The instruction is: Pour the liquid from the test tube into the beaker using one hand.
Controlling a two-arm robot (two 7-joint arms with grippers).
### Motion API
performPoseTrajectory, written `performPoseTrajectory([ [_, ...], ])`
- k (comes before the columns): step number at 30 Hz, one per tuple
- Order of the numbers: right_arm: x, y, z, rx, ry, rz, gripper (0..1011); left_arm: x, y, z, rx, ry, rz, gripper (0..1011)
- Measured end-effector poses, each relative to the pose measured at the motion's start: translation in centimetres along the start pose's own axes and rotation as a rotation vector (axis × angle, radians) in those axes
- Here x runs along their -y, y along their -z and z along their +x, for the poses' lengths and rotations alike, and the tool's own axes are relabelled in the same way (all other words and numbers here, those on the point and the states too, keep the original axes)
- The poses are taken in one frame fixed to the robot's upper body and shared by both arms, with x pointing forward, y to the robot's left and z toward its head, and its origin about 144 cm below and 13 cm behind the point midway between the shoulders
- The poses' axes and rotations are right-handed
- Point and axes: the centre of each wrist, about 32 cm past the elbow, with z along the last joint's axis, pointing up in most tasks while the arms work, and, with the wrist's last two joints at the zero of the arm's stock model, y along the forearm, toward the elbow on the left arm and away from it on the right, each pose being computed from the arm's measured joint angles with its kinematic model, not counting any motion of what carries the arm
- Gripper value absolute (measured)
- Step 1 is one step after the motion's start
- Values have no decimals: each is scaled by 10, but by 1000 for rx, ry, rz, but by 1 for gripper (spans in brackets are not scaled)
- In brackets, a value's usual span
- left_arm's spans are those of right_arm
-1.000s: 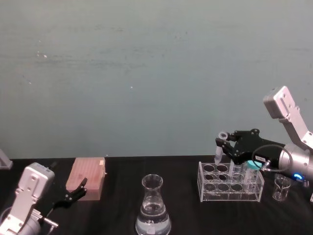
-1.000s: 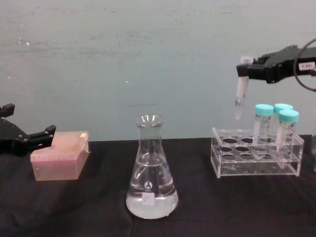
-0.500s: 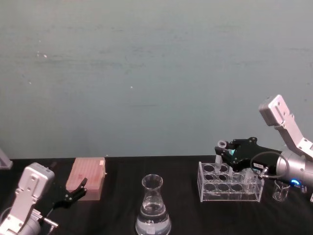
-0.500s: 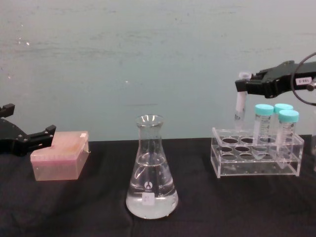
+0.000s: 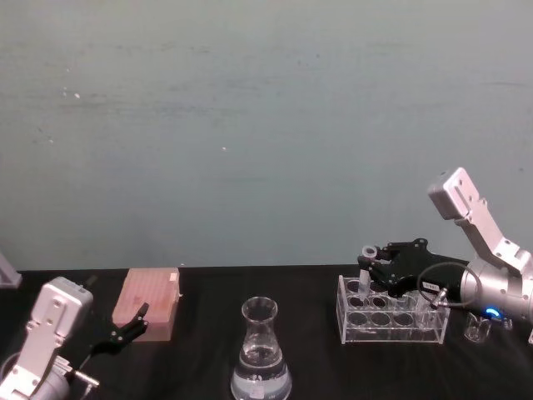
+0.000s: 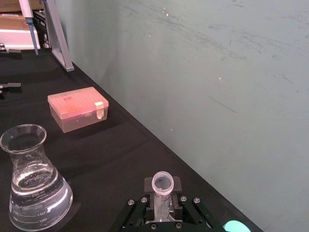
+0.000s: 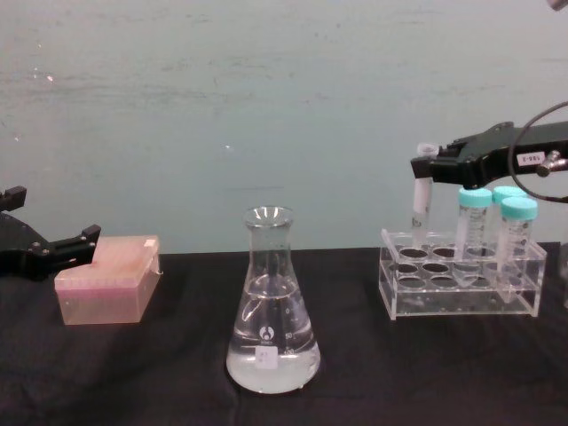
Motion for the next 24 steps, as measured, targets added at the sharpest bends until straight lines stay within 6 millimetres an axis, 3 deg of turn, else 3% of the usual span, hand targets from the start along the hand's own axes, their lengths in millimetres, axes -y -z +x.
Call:
performPoseTrajectory([
  [24, -13, 11, 1, -1, -13, -27, 201, 0, 0, 0, 0, 0, 0, 1000],
])
